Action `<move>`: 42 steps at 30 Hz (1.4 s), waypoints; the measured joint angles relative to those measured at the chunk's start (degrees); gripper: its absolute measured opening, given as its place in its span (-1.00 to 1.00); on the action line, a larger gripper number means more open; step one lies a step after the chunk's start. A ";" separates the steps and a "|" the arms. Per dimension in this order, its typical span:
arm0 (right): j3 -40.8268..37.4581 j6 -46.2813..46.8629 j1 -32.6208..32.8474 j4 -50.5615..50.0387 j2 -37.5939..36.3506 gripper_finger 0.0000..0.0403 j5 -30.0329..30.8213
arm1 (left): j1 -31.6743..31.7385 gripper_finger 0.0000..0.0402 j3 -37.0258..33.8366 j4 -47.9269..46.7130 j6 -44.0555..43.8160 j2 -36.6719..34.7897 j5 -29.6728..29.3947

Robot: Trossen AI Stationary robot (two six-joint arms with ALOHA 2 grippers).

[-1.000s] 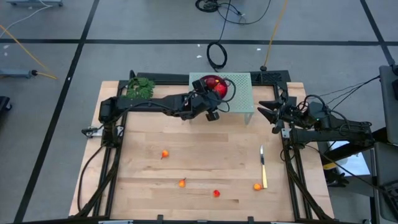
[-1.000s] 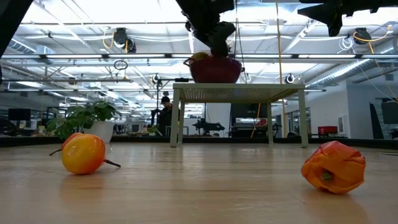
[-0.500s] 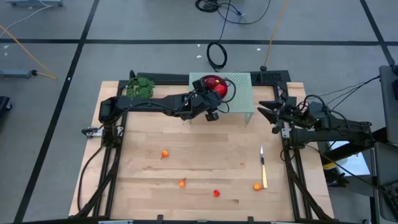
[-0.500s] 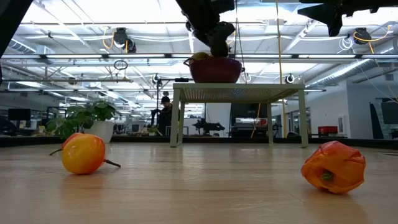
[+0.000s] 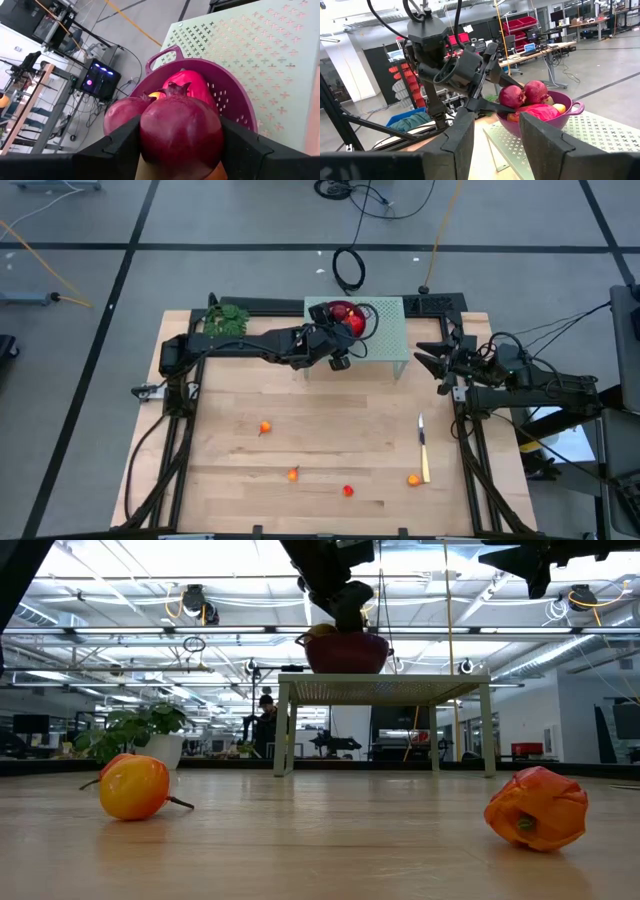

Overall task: Pick & Place Fruit
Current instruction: Put the pomegranate in the violet strainer bowl on the shelf

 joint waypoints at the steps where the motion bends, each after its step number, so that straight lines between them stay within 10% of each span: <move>1: 0.00 -0.01 0.01 0.00 0.00 -0.25 0.00 | 0.00 0.14 0.00 0.00 0.13 0.00 0.00; 42: 0.00 -0.01 0.00 0.02 0.00 -0.25 0.00 | -0.59 0.62 -0.05 2.74 1.37 -1.35 -3.44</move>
